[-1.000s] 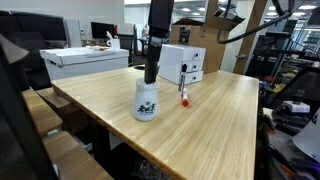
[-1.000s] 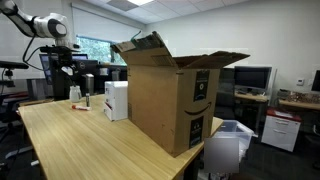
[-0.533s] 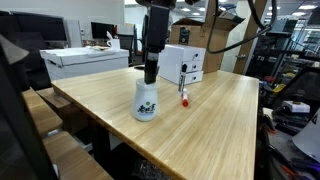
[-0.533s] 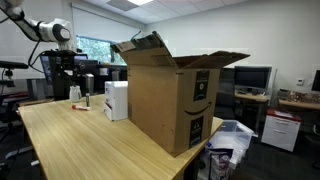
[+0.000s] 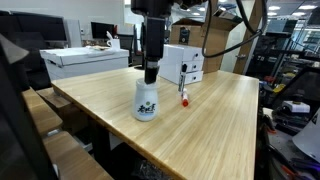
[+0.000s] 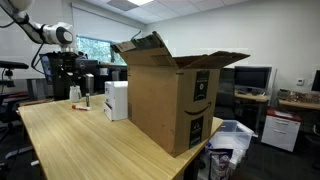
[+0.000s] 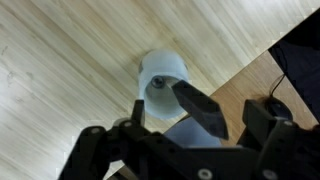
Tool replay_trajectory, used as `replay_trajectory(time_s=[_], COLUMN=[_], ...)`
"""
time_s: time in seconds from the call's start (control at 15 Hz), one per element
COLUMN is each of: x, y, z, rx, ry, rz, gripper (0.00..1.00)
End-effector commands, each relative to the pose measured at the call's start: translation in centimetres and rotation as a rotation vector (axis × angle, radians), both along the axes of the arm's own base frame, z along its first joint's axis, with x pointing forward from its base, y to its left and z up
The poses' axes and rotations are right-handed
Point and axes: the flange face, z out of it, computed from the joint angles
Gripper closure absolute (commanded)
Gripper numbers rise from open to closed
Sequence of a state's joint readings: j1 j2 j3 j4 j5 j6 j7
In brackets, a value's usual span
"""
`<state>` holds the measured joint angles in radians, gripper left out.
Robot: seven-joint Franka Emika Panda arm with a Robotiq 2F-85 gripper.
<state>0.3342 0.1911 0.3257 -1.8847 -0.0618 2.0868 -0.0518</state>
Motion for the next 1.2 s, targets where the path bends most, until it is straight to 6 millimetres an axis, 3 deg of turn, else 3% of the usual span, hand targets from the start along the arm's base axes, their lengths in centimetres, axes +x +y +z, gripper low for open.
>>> replay_trajectory(time_s=[0.0, 0.73, 1.13], x=[0.2, 0.6, 1.2], y=[0.0, 0.2, 0.4], z=[0.2, 0.2, 1.4], rx=[-0.029, -0.027, -0.015], ry=[0.019, 0.024, 0.010], rz=[0.032, 0.028, 0.004], gripper=[0.26, 0.91, 0.99])
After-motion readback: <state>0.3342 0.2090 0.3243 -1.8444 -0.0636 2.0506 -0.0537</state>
